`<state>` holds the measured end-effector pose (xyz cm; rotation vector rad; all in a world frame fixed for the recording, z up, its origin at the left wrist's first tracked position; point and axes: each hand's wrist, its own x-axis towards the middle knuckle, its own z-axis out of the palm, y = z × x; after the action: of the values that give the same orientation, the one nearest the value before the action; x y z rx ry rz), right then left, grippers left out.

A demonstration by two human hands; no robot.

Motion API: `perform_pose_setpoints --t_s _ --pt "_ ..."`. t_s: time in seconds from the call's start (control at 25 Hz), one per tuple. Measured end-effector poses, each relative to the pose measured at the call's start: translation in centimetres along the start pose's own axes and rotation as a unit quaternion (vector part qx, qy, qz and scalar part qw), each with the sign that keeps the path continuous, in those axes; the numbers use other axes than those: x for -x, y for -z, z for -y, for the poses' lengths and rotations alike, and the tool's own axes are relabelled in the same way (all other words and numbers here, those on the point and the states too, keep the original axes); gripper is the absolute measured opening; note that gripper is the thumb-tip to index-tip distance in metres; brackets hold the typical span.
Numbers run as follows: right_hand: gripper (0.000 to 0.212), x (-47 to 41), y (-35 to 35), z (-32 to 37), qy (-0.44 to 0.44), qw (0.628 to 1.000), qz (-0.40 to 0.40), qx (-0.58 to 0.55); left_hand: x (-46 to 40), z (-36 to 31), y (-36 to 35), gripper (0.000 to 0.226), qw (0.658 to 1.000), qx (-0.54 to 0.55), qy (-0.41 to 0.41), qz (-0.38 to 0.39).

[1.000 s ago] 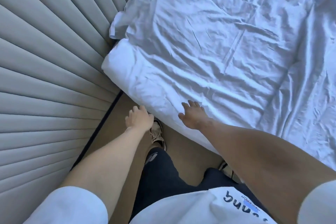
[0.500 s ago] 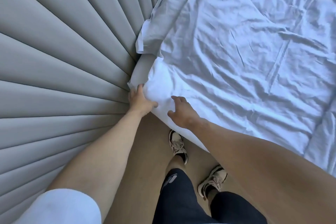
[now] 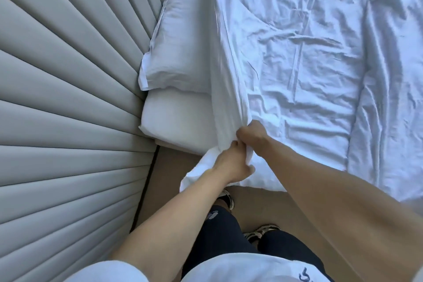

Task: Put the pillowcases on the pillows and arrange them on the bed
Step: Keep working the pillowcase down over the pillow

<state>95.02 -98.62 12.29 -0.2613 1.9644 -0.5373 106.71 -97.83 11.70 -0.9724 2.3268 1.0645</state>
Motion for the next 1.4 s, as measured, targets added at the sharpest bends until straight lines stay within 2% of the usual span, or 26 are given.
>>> perform_pose_setpoints --t_s 0.12,0.2,0.28,0.36,0.52,0.6,0.68,0.8,0.92,1.0,1.16,1.28,1.4 --pt "0.031 2.2 7.4 -4.9 -0.006 0.991 -0.098 -0.089 1.2 -6.6 -2.6 0.06 0.999 0.032 0.022 -0.023" --pt "0.022 4.0 12.5 -8.6 0.004 0.981 -0.147 -0.123 2.0 -10.9 -4.9 0.057 0.998 -0.034 0.034 -0.029" --pt "0.013 5.8 17.4 -12.5 0.017 0.973 -0.181 -0.139 3.2 -15.0 -7.2 0.066 0.995 -0.091 0.046 0.011" --pt "0.012 7.2 21.0 -15.5 0.022 0.967 -0.209 -0.146 3.6 -18.2 -9.0 0.067 0.996 -0.057 0.053 0.046" --pt "0.016 10.0 28.9 -22.9 0.018 0.96 -0.242 -0.139 4.5 -28.8 -15.0 0.041 0.993 -0.078 -0.054 0.07" --pt "0.01 11.2 31.8 -26.7 -0.002 0.971 -0.215 -0.108 4.5 -33.3 -17.9 0.03 0.992 -0.075 -0.077 0.071" --pt "0.017 11.4 33.7 -30.2 -0.034 0.984 -0.148 -0.092 3.4 -36.2 -19.8 0.026 0.991 -0.078 -0.082 0.068" --pt "0.012 10.4 36.4 -32.8 -0.054 0.995 -0.048 -0.062 0.2 -39.7 -21.8 0.025 0.99 -0.087 -0.077 0.079" --pt "0.015 8.1 40.1 -34.1 -0.075 0.994 -0.073 -0.036 -3.6 -43.6 -24.2 0.017 0.994 -0.055 -0.052 0.085" --pt "0.019 6.3 42.8 -35.4 -0.091 0.991 -0.087 -0.045 -5.7 -46.2 -25.9 0.019 0.995 -0.039 -0.042 0.088" --pt "0.029 3.3 47.5 -36.9 -0.139 0.986 -0.082 -0.036 -8.3 -50.3 -27.8 0.017 0.996 -0.025 -0.032 0.085" --pt "0.033 2.2 50.0 -36.7 -0.124 0.99 -0.064 -0.021 -9.2 -52.9 -27.6 0.015 0.997 -0.015 -0.005 0.075" --pt "0.02 1.5 51.5 -37.0 -0.1 0.991 -0.073 -0.05 -9.5 -55.2 -27.3 0.017 0.999 -0.011 0.018 0.047"
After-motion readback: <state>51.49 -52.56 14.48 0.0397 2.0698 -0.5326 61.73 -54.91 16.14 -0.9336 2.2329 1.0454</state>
